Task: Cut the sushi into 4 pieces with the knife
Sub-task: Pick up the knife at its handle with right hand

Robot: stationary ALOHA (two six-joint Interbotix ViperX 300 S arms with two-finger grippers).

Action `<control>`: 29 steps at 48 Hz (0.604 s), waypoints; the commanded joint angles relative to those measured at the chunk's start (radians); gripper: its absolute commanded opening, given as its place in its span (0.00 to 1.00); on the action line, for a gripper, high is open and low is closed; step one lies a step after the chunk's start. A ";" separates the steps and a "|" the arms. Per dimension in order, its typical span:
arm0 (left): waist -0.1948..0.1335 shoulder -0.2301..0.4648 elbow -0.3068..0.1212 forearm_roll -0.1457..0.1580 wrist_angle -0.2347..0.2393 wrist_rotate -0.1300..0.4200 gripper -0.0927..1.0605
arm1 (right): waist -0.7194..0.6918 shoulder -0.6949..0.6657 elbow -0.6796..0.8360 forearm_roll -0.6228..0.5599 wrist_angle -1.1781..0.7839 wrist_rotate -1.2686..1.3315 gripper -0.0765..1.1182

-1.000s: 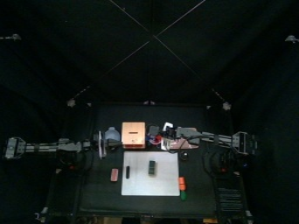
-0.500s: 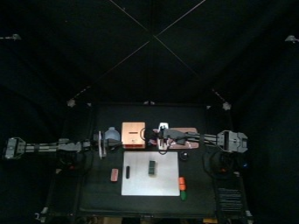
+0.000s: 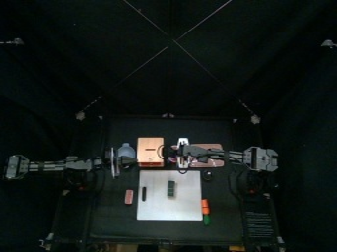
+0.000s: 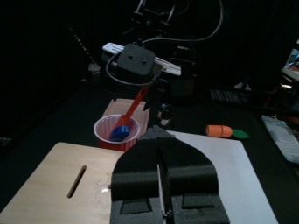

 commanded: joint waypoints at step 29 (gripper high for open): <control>0.025 0.002 0.000 0.003 -0.009 0.003 0.13 | -0.012 0.012 -0.104 0.018 0.043 -0.017 0.27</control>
